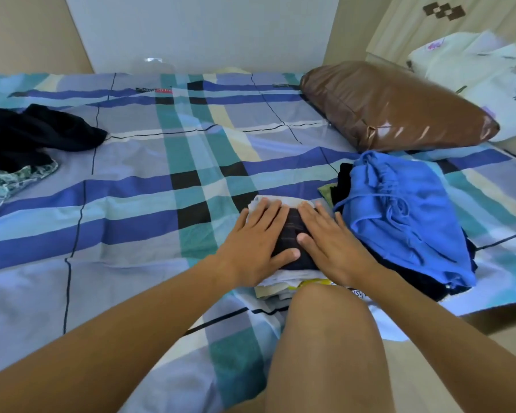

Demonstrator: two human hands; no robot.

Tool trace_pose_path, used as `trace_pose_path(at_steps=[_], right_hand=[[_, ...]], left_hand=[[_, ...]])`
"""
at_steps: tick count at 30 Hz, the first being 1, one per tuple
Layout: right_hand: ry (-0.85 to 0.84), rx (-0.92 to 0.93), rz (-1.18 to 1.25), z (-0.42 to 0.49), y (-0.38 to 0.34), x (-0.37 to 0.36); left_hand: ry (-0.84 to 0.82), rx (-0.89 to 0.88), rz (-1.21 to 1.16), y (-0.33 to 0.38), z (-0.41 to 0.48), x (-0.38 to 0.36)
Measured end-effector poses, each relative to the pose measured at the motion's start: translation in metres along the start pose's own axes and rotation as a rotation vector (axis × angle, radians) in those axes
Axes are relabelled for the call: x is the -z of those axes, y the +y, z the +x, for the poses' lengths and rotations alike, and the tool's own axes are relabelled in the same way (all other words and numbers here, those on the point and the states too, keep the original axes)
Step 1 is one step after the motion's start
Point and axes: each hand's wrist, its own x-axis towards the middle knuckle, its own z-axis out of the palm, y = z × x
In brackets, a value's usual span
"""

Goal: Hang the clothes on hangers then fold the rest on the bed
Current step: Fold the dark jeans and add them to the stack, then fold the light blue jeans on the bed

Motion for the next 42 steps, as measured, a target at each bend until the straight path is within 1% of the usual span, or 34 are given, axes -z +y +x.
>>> trace_pose_path(at_steps=[4,6,7,8,12,15,17,21,25,28,29,31,33,35,37,39,40,42], right_hand=[[-0.059,-0.046,0.003,0.002,-0.006,0.006],[-0.089,-0.052,0.015,0.005,-0.010,0.020],[-0.088,-0.051,0.035,0.006,-0.015,0.028],[-0.057,-0.040,0.067,0.007,-0.019,0.036],[0.219,0.070,0.155,0.012,-0.050,0.056],[0.273,0.161,0.259,0.024,-0.087,0.056],[0.249,0.205,0.326,0.036,-0.115,0.053],[0.127,0.240,0.392,0.068,-0.170,0.041],[0.049,0.311,0.470,0.098,-0.218,0.023],[0.022,0.308,0.538,0.114,-0.247,0.001],[-0.001,0.312,0.540,0.116,-0.256,-0.005],[-0.066,0.348,0.483,0.117,-0.263,-0.018],[-0.121,0.362,0.422,0.114,-0.262,-0.026],[-0.144,0.337,0.387,0.113,-0.261,-0.029],[-0.152,0.320,0.359,0.116,-0.263,-0.031],[-0.188,0.299,0.326,0.118,-0.267,-0.032],[-0.199,0.292,0.320,0.119,-0.267,-0.033],[-0.195,0.305,0.324,0.119,-0.265,-0.037]], left_hand=[[-0.023,0.019,-0.113,0.001,-0.001,0.000],[0.013,0.008,-0.183,-0.002,-0.001,0.008],[0.058,0.008,-0.226,-0.004,-0.002,0.014],[0.112,0.017,-0.272,-0.006,-0.004,0.020],[0.311,0.115,-0.406,-0.026,-0.028,0.047],[0.322,0.234,-0.442,-0.061,-0.060,0.058],[0.311,0.321,-0.437,-0.091,-0.087,0.061],[0.291,0.533,-0.401,-0.156,-0.145,0.066],[0.241,0.744,-0.272,-0.222,-0.200,0.067],[0.197,0.919,-0.227,-0.272,-0.223,0.075],[0.214,0.949,-0.216,-0.288,-0.228,0.079],[0.223,0.983,-0.119,-0.317,-0.235,0.085],[0.166,1.043,-0.035,-0.346,-0.243,0.086],[0.089,1.111,-0.008,-0.370,-0.252,0.083],[0.045,1.144,0.012,-0.387,-0.259,0.080],[0.077,1.138,0.017,-0.397,-0.262,0.078],[0.133,1.124,0.005,-0.401,-0.262,0.078],[0.321,1.088,-0.075,-0.402,-0.261,0.082]])
